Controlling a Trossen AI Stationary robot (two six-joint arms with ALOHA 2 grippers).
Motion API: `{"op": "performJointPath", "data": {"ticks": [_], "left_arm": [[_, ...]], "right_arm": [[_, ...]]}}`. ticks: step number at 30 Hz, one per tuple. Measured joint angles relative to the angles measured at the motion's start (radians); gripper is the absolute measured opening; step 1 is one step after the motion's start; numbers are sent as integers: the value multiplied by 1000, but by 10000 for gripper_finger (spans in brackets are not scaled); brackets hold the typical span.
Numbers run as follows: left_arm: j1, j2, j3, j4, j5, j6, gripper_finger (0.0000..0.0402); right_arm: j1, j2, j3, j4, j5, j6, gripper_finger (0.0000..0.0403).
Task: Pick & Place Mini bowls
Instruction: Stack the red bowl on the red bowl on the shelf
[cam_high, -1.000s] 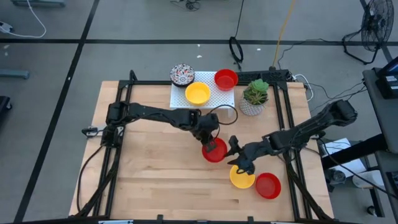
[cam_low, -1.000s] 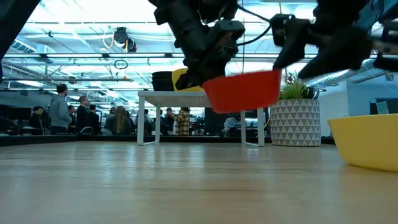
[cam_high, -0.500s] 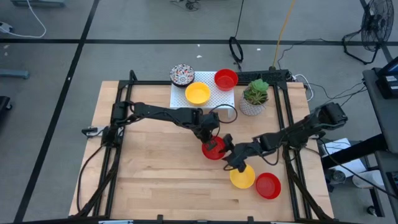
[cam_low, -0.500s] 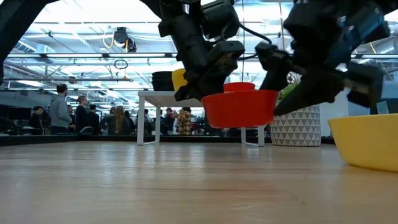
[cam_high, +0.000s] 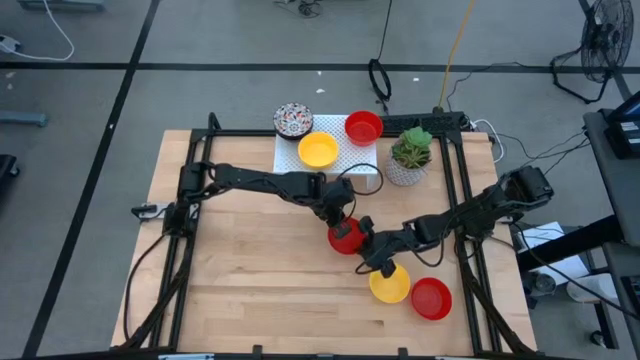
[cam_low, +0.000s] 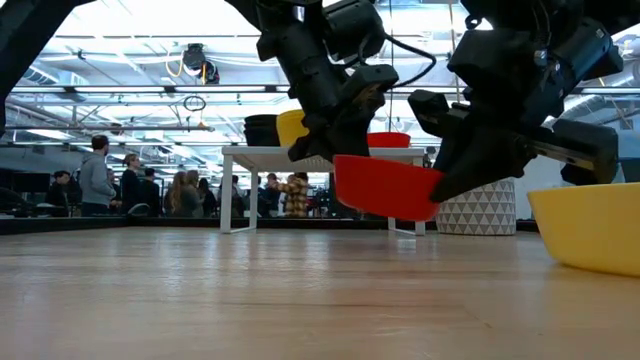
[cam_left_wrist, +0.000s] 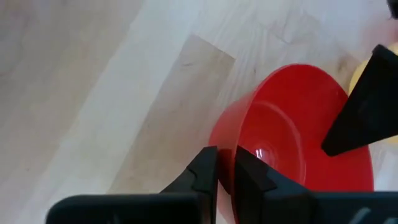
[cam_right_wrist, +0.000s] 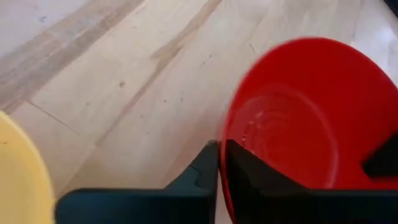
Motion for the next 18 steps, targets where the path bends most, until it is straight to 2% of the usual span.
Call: {"op": "performJointPath", "data": {"ticks": [6, 18], "left_arm": [[-1, -1, 0, -7, 0, -48, 49], [9, -12, 0, 17, 112, -120, 189]], "right_arm": [[0, -3, 0, -3, -1, 24, 2], [-1, -94, -1, -132, 2, 102, 1]]}}
